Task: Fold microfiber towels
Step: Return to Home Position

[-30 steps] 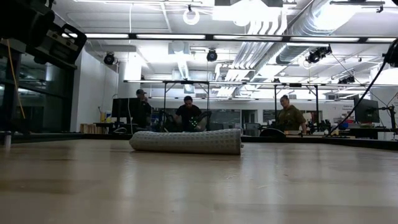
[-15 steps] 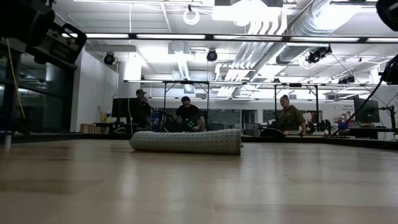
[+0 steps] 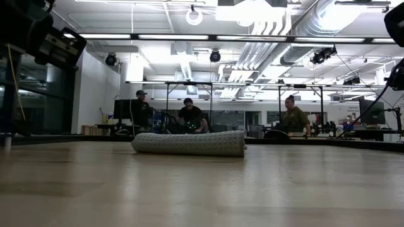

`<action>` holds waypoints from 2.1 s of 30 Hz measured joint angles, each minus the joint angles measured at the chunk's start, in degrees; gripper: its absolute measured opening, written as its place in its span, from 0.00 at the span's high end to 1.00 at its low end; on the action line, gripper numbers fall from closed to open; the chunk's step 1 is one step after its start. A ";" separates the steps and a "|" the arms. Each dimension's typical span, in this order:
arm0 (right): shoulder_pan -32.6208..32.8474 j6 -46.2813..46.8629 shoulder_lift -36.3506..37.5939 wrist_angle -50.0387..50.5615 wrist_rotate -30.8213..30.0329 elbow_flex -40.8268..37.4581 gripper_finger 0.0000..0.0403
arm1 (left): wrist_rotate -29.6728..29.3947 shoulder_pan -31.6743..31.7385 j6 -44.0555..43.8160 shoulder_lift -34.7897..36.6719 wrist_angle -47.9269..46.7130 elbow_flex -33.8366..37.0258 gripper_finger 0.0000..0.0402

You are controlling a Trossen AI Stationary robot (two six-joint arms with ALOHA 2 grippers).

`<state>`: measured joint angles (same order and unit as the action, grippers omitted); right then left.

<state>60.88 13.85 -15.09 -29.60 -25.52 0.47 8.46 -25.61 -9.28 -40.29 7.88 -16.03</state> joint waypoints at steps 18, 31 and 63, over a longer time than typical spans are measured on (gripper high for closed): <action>0.00 -0.15 1.88 2.89 0.13 -0.07 0.99 | -6.05 -8.87 -0.91 20.44 0.46 11.75 0.97; 0.00 0.24 1.88 10.28 -2.37 -0.15 0.99 | -10.04 -9.31 -1.51 27.37 -7.19 15.15 0.97; 0.00 -6.13 11.33 23.78 21.94 -0.17 0.99 | -7.97 -9.31 0.01 20.26 -7.35 15.35 0.97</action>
<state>60.88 7.71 -3.76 -5.82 -3.58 0.30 0.49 -34.92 -9.27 -20.03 0.52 -0.68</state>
